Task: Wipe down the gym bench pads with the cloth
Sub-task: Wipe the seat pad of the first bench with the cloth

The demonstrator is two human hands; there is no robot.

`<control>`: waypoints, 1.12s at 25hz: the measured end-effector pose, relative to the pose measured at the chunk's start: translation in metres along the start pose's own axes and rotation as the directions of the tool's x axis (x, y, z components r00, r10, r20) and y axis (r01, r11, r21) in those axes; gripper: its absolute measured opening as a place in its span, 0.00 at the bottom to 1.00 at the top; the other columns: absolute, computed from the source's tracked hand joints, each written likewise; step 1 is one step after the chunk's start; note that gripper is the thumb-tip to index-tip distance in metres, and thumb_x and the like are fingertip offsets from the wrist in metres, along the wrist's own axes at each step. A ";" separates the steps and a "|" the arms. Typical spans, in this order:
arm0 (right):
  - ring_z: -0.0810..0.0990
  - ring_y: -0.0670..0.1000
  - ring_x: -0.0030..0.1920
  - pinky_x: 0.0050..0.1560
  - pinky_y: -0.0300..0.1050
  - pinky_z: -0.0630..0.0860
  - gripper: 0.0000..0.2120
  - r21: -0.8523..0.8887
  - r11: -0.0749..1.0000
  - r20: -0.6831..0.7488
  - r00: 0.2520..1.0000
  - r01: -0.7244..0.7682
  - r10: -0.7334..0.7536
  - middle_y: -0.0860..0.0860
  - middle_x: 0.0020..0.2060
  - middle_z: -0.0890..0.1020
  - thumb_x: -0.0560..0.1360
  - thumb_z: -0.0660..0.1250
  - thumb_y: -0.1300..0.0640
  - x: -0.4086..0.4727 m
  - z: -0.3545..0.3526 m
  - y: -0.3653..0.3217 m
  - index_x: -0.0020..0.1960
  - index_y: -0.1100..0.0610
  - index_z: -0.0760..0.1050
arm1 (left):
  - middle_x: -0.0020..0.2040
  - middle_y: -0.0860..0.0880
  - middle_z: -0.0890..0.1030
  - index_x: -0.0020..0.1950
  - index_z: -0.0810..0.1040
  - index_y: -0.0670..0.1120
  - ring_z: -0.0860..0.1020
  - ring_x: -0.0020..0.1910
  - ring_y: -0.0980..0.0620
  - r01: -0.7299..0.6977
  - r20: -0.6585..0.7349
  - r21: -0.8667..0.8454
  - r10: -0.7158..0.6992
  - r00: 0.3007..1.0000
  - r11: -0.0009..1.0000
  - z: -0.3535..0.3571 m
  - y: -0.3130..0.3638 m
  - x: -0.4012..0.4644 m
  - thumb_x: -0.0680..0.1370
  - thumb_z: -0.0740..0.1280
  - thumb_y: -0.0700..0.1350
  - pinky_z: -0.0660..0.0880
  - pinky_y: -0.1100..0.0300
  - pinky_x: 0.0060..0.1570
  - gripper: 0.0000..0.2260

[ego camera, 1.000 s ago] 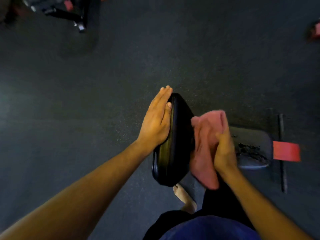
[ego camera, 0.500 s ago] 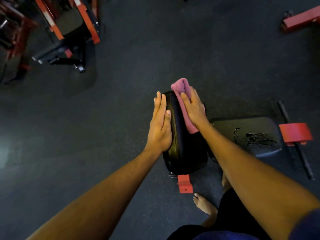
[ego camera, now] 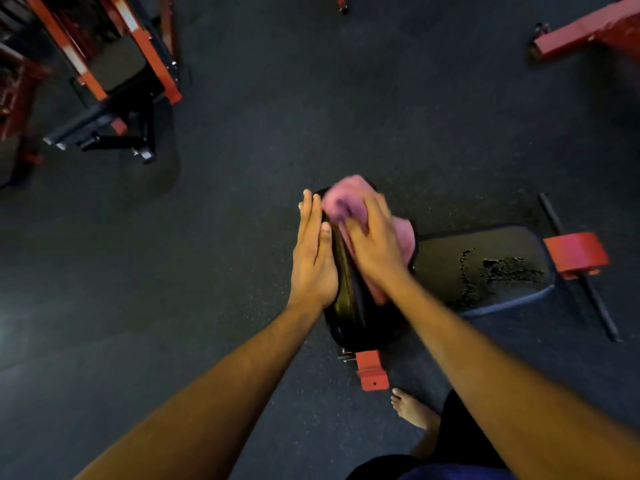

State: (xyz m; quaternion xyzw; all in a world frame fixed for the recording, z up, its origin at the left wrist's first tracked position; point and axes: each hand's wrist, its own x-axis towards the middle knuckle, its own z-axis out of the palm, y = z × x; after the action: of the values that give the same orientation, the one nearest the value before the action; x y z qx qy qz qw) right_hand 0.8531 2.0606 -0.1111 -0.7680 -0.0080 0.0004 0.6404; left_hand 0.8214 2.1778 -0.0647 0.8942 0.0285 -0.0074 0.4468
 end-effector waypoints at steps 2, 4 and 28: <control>0.73 0.51 0.69 0.71 0.57 0.71 0.20 0.006 0.994 0.023 0.994 -0.106 0.106 0.51 0.68 0.73 0.85 0.58 0.49 0.049 -0.002 0.020 0.76 0.50 0.67 | 0.84 0.55 0.50 0.84 0.55 0.46 0.48 0.83 0.58 0.022 -0.001 0.006 -0.022 1.000 1.000 0.000 0.001 0.000 0.87 0.51 0.48 0.46 0.72 0.77 0.24; 0.73 0.51 0.69 0.71 0.58 0.70 0.24 -0.015 0.978 0.041 0.977 -0.207 0.207 0.52 0.68 0.73 0.84 0.56 0.43 0.032 -0.007 0.049 0.77 0.49 0.65 | 0.84 0.55 0.49 0.85 0.54 0.46 0.47 0.83 0.58 0.014 0.013 0.021 -0.015 1.000 1.000 0.000 0.004 -0.002 0.88 0.51 0.48 0.45 0.73 0.76 0.24; 0.77 0.50 0.59 0.56 0.36 0.71 0.14 0.029 0.925 -0.178 0.908 -0.380 0.379 0.49 0.57 0.78 0.85 0.61 0.50 -0.161 -0.054 0.082 0.68 0.52 0.72 | 0.83 0.43 0.61 0.81 0.64 0.39 0.55 0.84 0.46 -0.960 0.908 0.175 0.341 0.243 0.218 -0.047 0.017 0.048 0.88 0.48 0.54 0.51 0.45 0.83 0.27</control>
State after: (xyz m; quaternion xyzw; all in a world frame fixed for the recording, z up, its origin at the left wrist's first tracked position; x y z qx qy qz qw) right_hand 0.6938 1.9910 -0.1833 -0.7536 0.1991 0.0553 0.6240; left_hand 0.8696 2.2069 -0.0245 0.7968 -0.5846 -0.1470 -0.0412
